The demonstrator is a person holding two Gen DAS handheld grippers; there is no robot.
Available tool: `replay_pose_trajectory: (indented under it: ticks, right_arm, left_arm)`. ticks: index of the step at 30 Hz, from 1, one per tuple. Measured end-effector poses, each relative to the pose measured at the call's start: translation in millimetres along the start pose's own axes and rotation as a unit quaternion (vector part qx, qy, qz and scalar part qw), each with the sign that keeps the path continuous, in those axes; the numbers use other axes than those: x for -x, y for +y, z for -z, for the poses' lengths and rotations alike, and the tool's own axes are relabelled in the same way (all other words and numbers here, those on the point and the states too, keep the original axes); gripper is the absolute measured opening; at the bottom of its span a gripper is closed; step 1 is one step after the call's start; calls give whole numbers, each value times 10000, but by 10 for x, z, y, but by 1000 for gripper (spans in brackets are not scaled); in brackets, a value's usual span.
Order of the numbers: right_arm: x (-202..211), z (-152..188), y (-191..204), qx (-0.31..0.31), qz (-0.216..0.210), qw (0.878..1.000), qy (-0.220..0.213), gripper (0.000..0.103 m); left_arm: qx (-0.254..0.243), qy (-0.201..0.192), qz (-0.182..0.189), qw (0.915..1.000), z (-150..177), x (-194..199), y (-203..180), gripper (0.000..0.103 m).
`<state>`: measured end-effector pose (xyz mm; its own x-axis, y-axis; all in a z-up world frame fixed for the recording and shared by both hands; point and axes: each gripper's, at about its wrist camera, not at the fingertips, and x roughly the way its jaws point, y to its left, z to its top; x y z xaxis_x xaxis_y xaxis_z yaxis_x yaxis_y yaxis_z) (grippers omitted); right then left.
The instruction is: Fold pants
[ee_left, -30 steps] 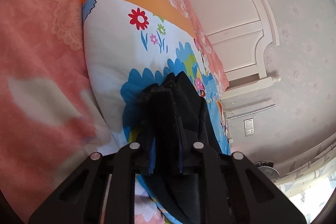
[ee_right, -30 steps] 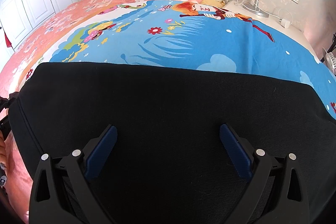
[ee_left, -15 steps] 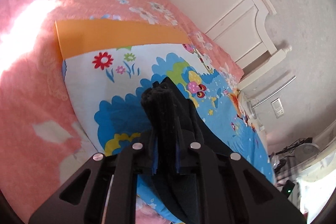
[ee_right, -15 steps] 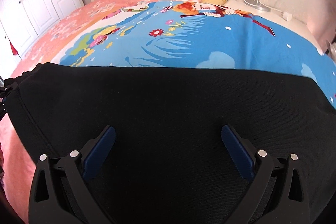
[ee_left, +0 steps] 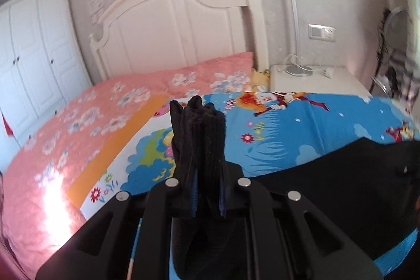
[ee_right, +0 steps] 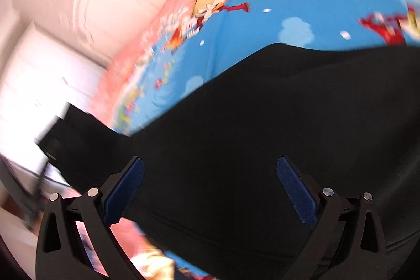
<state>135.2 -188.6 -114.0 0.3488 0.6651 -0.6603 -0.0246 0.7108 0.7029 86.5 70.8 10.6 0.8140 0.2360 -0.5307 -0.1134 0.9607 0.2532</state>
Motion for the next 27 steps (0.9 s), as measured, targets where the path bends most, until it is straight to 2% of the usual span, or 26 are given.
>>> replay_pose_trajectory:
  ticks: [1, 3, 4, 6, 8, 9, 11, 13, 16, 21, 24, 26, 27]
  right_arm:
    - [43, -25, -51, -128, -115, 9999, -2, 98]
    - [135, -75, -222, -469, -509, 9976, 42, 98]
    - [154, -76, -259, -549, -626, 9965, 80, 98]
    - [161, -51, -349, -735, -930, 9927, 206, 98]
    - [137, -27, -399, -848, -1127, 9893, 382, 98]
    - [126, -20, -405, -864, -1170, 9884, 446, 98]
    - [83, -7, -401, -889, -1209, 9870, 581, 98]
    - [-16, -4, -312, -873, -1299, 9848, 759, 98]
    - [-286, 18, -20, -601, -1432, 9805, 1206, 98]
    - [-708, -54, 412, -177, -1347, 9756, 1727, 98]
    - [-1020, -109, 634, 115, -1080, 9725, 2062, 93]
    - [-1196, -142, 700, 326, -850, 9702, 2247, 85]
    - [-1257, -148, 721, 447, -821, 9684, 2312, 78]
  left_arm:
    - [-272, -75, 28, 9996, 30, 36, -239, 12]
    - [-1176, -302, 60, 9926, 260, 112, -935, 12]
    - [-1730, -380, 95, 9841, 471, 124, -1301, 12]
    - [-2489, -396, 192, 9675, 866, 96, -1787, 12]
    - [-3008, -250, 280, 9529, 1232, 3, -2061, 12]
    - [-3107, -298, 168, 9499, 1352, -19, -2119, 12]
    - [-3194, -478, 30, 9464, 1442, -1, -2141, 12]
    - [-2966, -515, 58, 9536, 1391, 21, -2081, 12]
    - [-2736, -618, 87, 9598, 1321, 64, -2017, 12]
    - [-2646, -731, 139, 9615, 1333, 133, -1978, 12]
    - [-2523, -800, 179, 9642, 1323, 167, -1956, 12]
    - [-2565, -901, 181, 9622, 1324, 167, -1977, 12]
    - [-2587, -923, 235, 9613, 1337, 167, -1975, 12]
